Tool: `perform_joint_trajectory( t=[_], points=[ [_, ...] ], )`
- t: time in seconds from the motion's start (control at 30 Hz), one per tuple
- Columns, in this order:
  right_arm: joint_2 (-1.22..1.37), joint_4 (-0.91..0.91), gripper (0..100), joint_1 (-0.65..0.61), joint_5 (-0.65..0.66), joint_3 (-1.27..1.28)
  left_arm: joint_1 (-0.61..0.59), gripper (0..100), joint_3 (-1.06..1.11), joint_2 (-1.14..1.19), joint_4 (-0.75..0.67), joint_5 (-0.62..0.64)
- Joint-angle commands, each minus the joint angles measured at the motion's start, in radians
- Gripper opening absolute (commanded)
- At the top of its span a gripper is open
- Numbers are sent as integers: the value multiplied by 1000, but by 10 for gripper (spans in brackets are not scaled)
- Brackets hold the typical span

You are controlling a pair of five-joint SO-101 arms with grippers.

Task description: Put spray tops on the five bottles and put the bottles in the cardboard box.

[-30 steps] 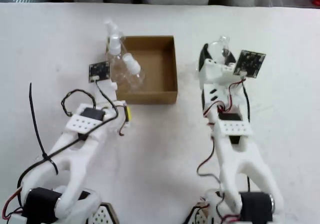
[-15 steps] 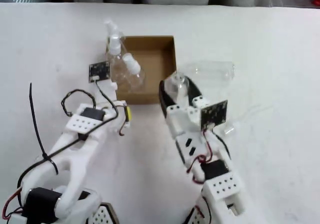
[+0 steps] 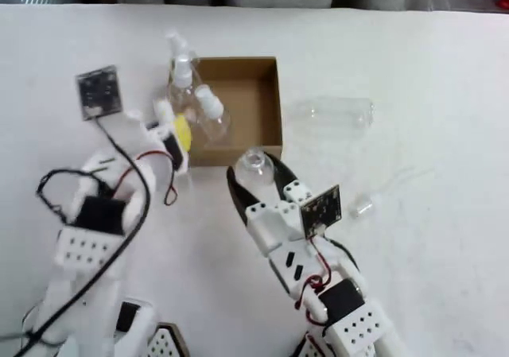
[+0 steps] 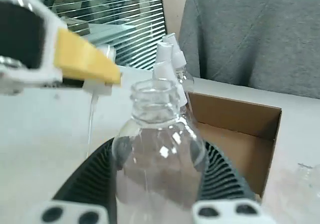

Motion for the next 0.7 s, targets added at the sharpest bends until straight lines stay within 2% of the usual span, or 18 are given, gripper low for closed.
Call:
perform_joint_trajectory(
  t=[0.0, 0.17, 0.37, 0.67],
  points=[
    [-54, 4, 15, -38, 14, 21, -5, 20, -137, -156, -6, -11],
    [-105, 84, 15, -77, 14, 28, 2, 20, -296, -194, -28, -163],
    [-173, 177, 15, -139, 14, 28, 2, 20, -387, -193, -224, -158],
    [-213, 219, 15, -139, 12, 26, 116, 20, -603, 1, -233, -158]
  ],
)
